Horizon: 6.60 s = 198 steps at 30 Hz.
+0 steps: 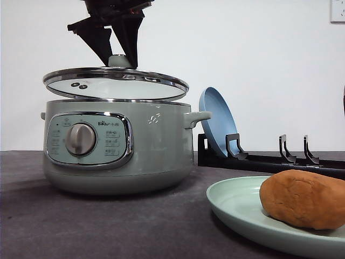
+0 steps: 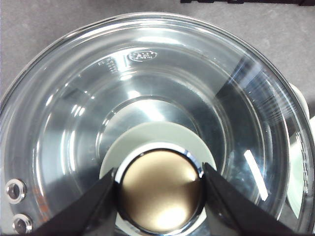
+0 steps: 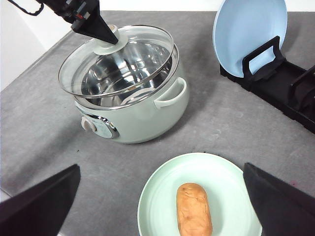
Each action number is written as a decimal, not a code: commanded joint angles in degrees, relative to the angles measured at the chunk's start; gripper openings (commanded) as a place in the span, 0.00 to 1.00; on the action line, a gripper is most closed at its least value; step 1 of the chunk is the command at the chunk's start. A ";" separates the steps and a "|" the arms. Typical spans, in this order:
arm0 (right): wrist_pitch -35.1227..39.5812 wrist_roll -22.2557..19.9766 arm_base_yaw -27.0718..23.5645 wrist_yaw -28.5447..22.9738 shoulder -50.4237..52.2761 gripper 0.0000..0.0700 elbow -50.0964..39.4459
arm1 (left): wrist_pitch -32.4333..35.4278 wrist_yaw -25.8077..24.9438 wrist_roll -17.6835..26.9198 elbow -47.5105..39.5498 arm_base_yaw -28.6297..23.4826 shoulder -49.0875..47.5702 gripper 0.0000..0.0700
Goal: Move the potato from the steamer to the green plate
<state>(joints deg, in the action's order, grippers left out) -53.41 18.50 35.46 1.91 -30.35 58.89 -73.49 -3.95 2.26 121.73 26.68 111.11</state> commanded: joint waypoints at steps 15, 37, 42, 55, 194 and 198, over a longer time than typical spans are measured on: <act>0.59 1.03 0.39 -0.04 -0.24 1.00 1.09 | 1.43 0.11 0.72 1.81 0.44 3.79 0.00; 0.63 0.98 0.39 -0.48 -0.24 1.00 1.09 | 1.31 1.70 4.57 1.81 0.83 6.03 0.00; 0.63 0.98 0.39 -0.46 -0.24 1.00 1.09 | 1.68 2.34 4.55 1.81 0.83 6.03 0.00; 0.62 0.98 0.39 -0.46 -0.22 1.00 1.09 | 2.64 2.60 4.35 1.84 0.93 6.03 0.00; 1.05 -6.97 0.39 1.03 -0.22 0.04 1.07 | 19.12 0.96 -7.69 -56.43 3.45 -79.00 0.00; 1.05 -6.97 0.39 1.05 -0.22 0.04 1.07 | 19.12 0.96 -7.69 -56.43 3.45 -79.00 0.00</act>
<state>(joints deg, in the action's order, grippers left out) -53.10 12.01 35.46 2.96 -30.35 58.89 -55.02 -2.96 -6.48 64.82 29.80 31.66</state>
